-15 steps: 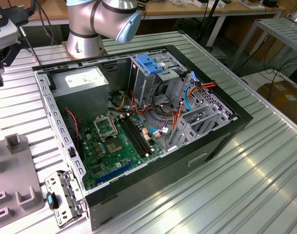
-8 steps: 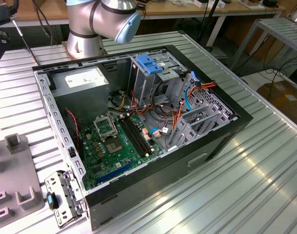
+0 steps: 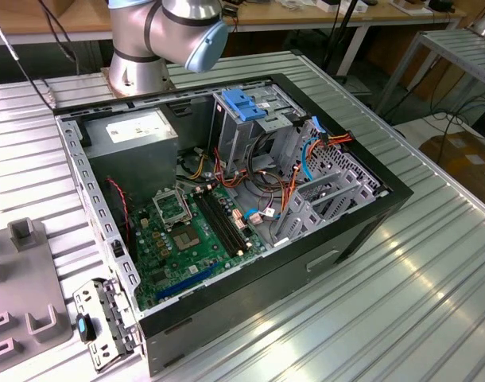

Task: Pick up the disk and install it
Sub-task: 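Reach for the disk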

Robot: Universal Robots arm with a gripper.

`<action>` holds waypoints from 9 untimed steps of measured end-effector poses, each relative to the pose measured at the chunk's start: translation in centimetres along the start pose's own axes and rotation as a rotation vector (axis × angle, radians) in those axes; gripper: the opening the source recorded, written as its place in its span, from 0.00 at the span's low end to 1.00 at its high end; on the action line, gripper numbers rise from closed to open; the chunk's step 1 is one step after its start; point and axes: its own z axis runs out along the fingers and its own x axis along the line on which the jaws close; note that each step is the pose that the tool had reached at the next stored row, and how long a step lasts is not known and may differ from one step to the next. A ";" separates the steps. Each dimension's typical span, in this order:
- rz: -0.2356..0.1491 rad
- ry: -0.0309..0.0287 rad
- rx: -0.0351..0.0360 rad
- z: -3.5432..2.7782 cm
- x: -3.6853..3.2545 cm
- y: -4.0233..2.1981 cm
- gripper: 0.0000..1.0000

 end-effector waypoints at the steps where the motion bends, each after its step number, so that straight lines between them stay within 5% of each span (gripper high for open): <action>1: 0.000 0.0000 0.0000 -0.01 0.29 -0.02 0.11; 9: 0.000 -0.0001 -0.0001 -0.06 2.46 -0.18 0.11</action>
